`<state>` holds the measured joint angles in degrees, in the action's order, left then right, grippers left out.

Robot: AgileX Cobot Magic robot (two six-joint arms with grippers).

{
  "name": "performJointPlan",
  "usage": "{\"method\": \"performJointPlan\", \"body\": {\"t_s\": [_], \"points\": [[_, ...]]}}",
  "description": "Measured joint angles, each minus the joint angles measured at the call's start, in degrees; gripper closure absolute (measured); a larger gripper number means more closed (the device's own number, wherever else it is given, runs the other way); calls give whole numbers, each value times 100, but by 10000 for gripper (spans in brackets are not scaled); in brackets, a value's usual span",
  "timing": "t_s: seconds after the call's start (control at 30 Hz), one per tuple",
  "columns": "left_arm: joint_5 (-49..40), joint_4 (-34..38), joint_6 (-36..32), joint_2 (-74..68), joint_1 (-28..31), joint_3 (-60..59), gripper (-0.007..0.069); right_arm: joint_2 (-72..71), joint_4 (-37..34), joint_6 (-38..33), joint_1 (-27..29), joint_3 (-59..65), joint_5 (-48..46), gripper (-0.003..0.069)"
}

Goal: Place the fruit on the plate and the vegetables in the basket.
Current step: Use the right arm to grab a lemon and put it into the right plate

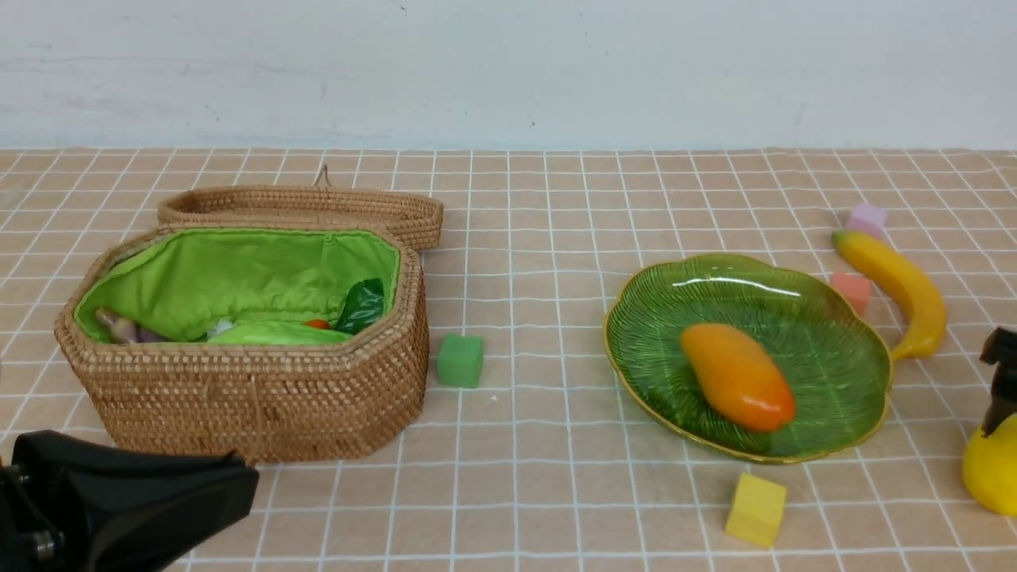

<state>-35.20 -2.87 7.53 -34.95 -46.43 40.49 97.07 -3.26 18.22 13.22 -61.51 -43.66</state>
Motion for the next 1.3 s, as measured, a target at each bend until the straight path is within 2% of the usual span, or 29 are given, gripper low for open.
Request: {"method": "performJointPlan", "body": {"t_s": [0.27, 0.43, 0.6, 0.67, 0.87, 1.0, 1.13, 1.3], "points": [[13, 0, 0, 0, 0, 0, 638, 494, -174, -472, 40, -72, 247, 44], [13, -14, 0, 0, 0, 0, 638, 478, -829, -1062, 8, -294, -200, 44], [150, -30, 0, 0, 0, 0, 638, 50, -1441, -1583, -449, -805, -443, 46], [492, -23, 0, 0, 0, 0, 638, -59, -1653, -2025, -945, -1106, -107, 46], [1141, -23, 0, 0, 0, 0, 638, 534, -1436, -2506, -1475, -1184, 786, 46], [1225, -23, 0, 0, 0, 0, 638, 857, -1314, -2517, -1465, -1184, 1001, 41], [1225, -23, 0, 0, 0, 0, 638, 818, -1283, -2523, -1465, -1364, 916, -22], [1225, -23, 0, -15, 0, 0, 637, 562, -997, -2131, -1216, -1998, 611, 13]]}}
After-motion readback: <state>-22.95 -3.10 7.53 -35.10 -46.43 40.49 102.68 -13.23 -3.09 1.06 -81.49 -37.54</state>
